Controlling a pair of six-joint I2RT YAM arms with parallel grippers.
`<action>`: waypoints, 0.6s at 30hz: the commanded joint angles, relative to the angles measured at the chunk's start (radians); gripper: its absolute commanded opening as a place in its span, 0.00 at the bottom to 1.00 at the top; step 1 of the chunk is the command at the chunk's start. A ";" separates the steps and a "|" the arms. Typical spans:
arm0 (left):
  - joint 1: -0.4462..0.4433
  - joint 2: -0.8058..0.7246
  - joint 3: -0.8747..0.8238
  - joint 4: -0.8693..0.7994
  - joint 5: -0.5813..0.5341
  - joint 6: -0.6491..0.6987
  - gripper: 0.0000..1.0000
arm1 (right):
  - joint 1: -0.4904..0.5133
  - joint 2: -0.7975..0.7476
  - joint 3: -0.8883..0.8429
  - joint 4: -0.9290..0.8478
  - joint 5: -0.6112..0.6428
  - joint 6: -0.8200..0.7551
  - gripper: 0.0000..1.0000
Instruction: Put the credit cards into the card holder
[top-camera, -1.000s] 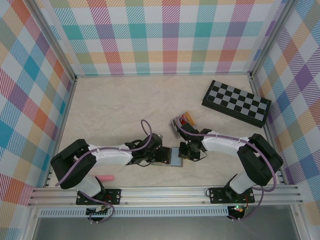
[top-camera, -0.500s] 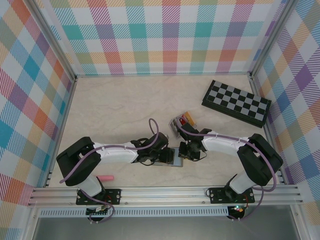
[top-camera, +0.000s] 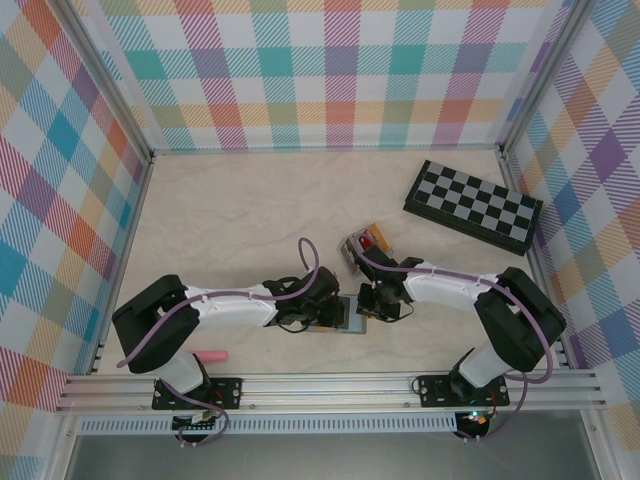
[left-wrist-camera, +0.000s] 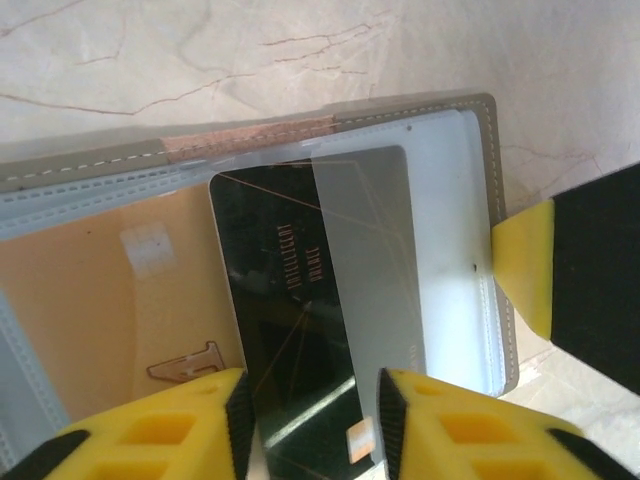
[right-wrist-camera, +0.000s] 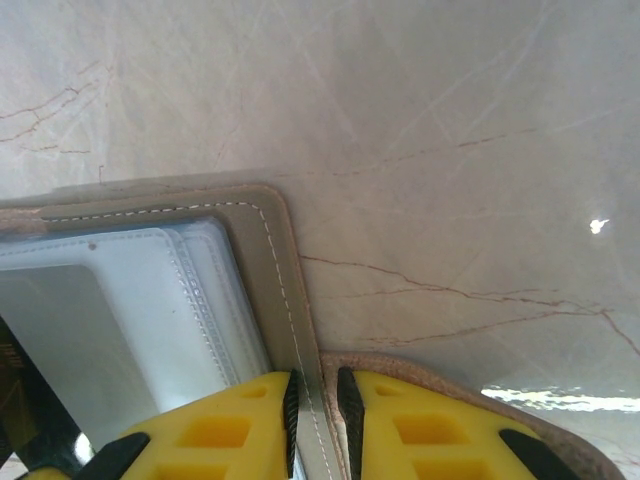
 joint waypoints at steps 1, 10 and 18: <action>-0.018 0.019 0.029 0.015 0.051 0.008 0.33 | 0.003 0.042 -0.027 0.044 -0.004 0.016 0.22; -0.039 0.078 0.090 0.024 0.107 0.050 0.37 | 0.002 0.025 -0.035 0.059 -0.012 0.021 0.22; -0.039 0.078 0.084 0.008 0.063 0.037 0.42 | 0.002 0.026 -0.035 0.045 0.009 0.021 0.22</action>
